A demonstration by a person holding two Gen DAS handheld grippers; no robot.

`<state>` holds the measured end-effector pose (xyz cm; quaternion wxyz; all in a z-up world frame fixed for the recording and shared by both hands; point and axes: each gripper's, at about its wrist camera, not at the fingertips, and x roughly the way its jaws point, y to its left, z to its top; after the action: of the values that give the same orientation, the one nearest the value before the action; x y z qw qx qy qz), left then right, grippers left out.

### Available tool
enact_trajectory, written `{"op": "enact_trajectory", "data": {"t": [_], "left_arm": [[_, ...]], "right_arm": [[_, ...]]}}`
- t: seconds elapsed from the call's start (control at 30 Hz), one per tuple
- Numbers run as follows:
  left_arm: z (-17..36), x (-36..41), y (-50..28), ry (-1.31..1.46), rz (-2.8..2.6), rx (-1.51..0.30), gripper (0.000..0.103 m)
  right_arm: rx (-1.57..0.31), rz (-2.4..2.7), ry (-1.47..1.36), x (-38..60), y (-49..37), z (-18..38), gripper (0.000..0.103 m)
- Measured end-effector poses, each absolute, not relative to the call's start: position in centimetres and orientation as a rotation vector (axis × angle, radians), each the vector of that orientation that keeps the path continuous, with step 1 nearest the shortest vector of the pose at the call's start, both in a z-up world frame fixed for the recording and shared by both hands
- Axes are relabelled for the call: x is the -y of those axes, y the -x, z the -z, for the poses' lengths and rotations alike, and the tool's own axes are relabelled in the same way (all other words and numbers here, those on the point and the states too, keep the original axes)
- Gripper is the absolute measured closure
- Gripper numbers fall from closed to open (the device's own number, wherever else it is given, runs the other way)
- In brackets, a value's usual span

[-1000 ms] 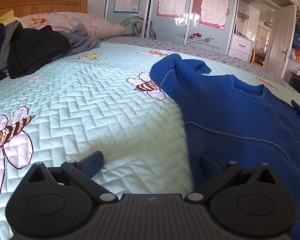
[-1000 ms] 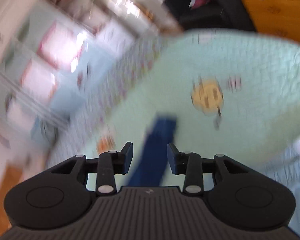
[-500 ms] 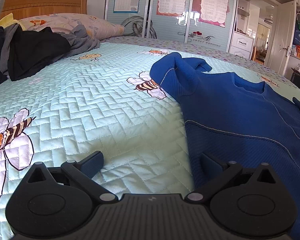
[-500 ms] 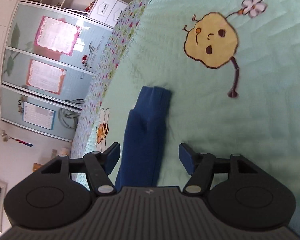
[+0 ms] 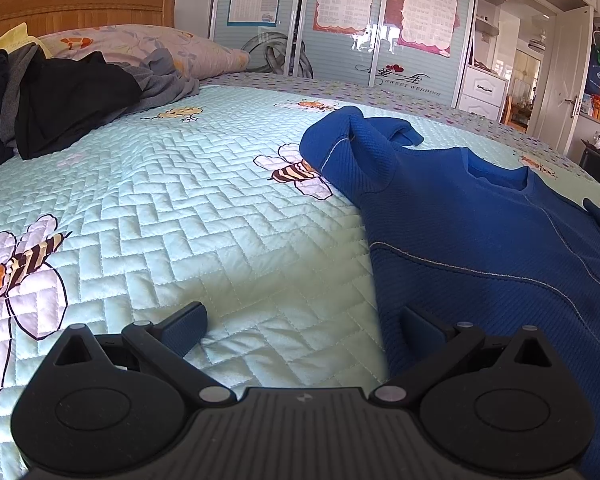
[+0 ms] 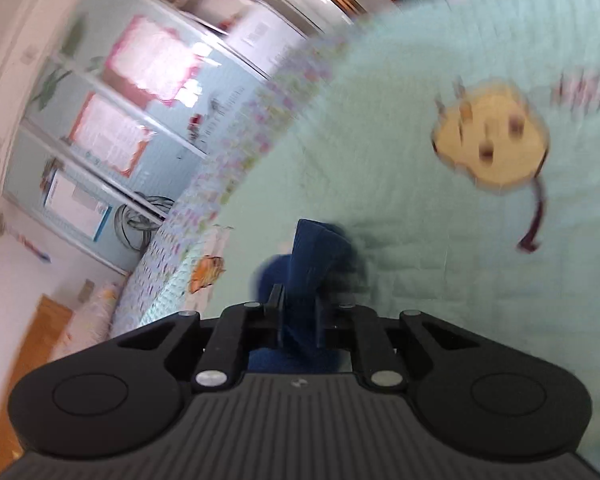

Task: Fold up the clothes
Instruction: 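Lift the sleeve with the right gripper and carry it toward the sweater body, then lay the sleeve across the sweater body and open the right gripper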

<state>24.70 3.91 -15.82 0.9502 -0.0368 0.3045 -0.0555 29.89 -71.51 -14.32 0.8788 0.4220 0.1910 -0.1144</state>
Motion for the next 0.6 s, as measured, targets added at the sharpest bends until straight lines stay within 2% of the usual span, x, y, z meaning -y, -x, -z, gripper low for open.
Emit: {"op": "enact_trajectory", "data": {"t": [0.17,0.37,0.47,0.6], "left_arm": [[15.8,-3.9,-24.6,0.077,0.112,-0.615,0.0],[15.8,-4.2,-24.6,0.096,0.119,-0.609,0.0],[15.8,-4.6,-24.6,0.119,0.128,-0.603,0.0],[15.8,-5.1,-24.5,0.148,0.139,-0.597,0.001]], "right_arm": [[-0.289,0.257,-0.676,68.0,-24.3,5.4,0.087],[-0.252,0.265,-0.534,64.3,-23.8,-4.8,0.087],[-0.243,0.242,-0.49,61.4,-24.4,-8.2,0.087],[-0.269,0.156,-0.383,54.6,-25.9,-10.0,0.087]]}}
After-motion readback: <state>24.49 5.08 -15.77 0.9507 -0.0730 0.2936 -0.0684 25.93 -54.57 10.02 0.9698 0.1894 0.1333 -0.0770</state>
